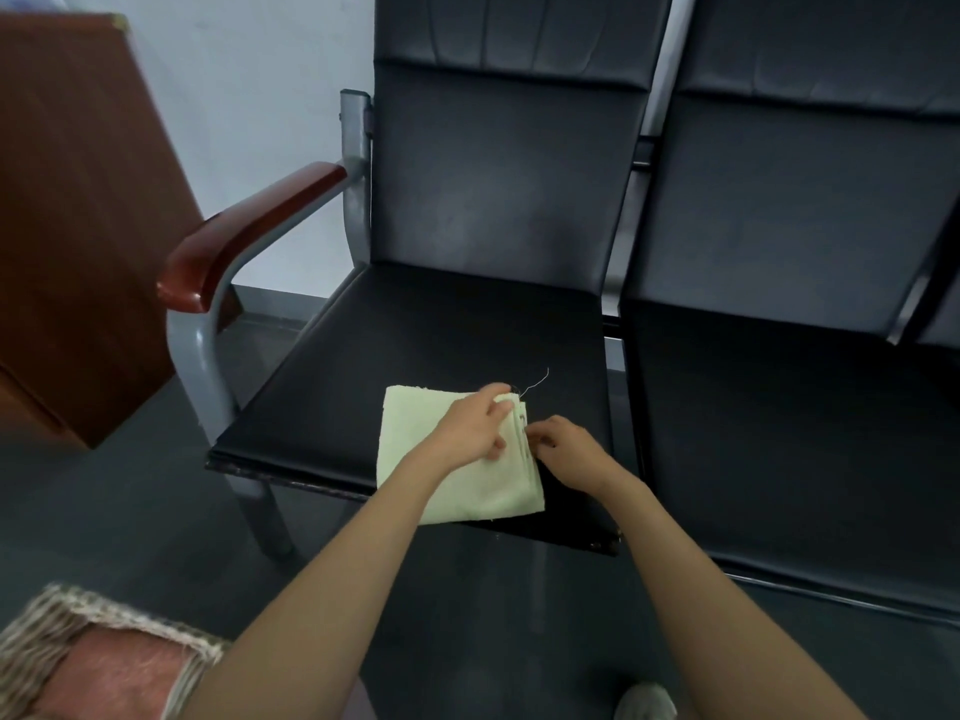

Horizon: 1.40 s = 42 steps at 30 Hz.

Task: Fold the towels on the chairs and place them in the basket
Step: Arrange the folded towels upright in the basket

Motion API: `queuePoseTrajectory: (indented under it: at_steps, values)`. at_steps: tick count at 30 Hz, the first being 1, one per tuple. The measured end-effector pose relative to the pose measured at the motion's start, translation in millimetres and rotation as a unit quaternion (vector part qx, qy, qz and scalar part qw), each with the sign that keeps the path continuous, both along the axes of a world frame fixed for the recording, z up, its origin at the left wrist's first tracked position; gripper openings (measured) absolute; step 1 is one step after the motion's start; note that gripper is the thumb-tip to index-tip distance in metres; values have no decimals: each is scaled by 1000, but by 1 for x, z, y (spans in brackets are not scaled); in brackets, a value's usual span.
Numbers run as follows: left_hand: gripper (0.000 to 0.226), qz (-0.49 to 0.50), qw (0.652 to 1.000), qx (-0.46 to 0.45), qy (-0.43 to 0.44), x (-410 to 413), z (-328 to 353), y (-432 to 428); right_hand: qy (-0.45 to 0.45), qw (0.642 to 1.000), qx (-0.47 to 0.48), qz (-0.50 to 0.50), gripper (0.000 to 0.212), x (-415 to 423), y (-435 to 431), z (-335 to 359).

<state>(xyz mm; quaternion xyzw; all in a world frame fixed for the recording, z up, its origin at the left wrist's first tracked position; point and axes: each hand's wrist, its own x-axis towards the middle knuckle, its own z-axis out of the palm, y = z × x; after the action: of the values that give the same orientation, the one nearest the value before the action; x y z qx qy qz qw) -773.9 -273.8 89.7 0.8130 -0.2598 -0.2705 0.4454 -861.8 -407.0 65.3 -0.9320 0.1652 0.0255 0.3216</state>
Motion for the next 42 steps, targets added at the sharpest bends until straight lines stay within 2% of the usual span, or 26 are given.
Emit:
queuePoseTrajectory:
  at_steps: [2,4,7,10,12,14,16,19,22,26,29,31,33,35,38,42]
  values:
    - [34,33,992,37,-118,11,-6,10,1,999,31,-28,35,0,1,2]
    - [33,45,963,92,-249,22,-17,25,3,995,74,-62,35,3,2,4]
    - [34,8,917,191,-350,28,-30,45,18,993,60,-102,30,7,5,6]
    - [45,-40,908,277,-310,24,-41,54,8,983,-135,-123,27,15,17,7]
    - [50,-44,914,280,-291,21,-48,54,-43,972,-198,-122,31,26,29,4]
    - [51,-33,919,267,-287,19,-52,52,-90,973,-187,-98,34,38,46,1]
    - [50,-21,924,260,-281,20,-52,51,-97,979,-170,-56,36,48,60,-9]
    - [50,-6,924,260,-280,20,-56,51,-34,986,-163,-10,46,49,70,-27]
    - [50,11,917,259,-302,19,-61,52,2,986,-169,-8,54,41,58,-35]
    - [48,19,918,231,-322,20,-62,53,12,987,-152,-46,59,30,47,-35]
    - [46,61,949,138,-278,24,-57,57,-21,973,-187,-132,68,28,52,-35]
    - [49,113,960,80,-245,26,-55,61,-5,952,-235,-194,68,27,56,-33]
    - [46,169,947,105,-251,28,-52,63,21,942,-255,-216,68,27,58,-30]
    - [42,207,929,186,-244,31,-48,66,32,941,-257,-220,67,29,59,-29]
    - [52,194,916,274,-219,33,-45,71,35,940,-260,-217,64,32,60,-30]
    - [49,170,909,277,-260,27,-45,67,13,942,-265,-206,56,35,63,-29]
